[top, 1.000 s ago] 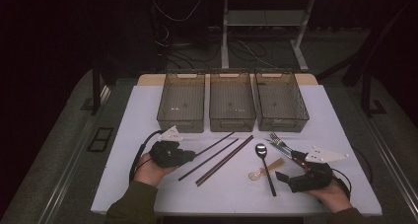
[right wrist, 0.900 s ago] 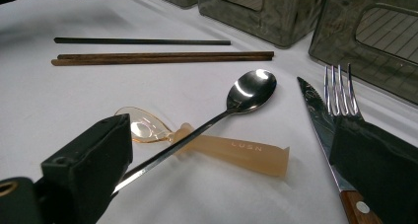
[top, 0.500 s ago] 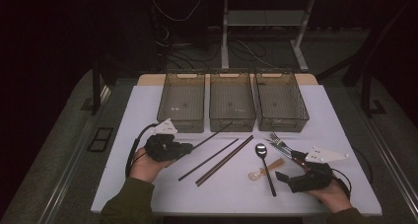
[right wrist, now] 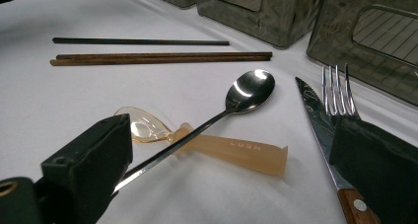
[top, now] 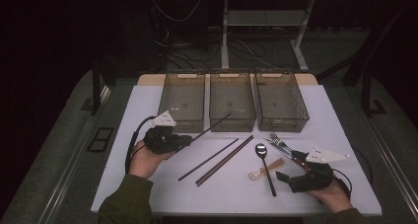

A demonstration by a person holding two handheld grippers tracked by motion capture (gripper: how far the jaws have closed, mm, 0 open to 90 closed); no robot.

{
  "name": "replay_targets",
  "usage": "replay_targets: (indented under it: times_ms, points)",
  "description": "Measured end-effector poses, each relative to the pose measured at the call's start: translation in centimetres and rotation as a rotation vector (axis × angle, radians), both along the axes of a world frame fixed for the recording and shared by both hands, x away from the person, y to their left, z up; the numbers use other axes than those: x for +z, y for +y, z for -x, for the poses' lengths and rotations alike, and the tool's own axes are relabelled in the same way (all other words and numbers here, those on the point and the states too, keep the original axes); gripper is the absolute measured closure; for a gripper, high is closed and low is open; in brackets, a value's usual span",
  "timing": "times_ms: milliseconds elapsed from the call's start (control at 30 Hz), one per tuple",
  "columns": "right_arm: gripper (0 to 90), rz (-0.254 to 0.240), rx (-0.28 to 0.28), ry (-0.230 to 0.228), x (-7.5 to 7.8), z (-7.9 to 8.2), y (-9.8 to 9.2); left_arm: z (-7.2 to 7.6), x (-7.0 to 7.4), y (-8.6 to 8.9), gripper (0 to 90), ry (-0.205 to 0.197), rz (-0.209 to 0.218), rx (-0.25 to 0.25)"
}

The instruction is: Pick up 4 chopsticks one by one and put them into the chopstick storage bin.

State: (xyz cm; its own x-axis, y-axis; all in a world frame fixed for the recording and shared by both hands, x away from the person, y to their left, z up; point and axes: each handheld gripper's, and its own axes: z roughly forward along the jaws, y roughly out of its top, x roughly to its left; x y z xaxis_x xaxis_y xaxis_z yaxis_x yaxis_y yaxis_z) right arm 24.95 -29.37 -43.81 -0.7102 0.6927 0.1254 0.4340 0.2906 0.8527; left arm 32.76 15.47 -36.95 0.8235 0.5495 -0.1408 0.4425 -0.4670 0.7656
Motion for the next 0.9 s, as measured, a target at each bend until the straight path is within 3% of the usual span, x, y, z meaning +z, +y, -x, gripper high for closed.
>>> replay_targets:
  times_ms: [333,900]
  points:
    - [2.9,-0.008,-0.005,0.002,0.0,-0.1,-0.1,-1.8,1.0,0.3,85.6,-0.006,0.024,0.037]
    - [2.9,-0.021,-0.015,-0.002,0.2,0.1,-0.3,-5.3,3.0,0.4,85.6,-0.029,0.001,0.114]
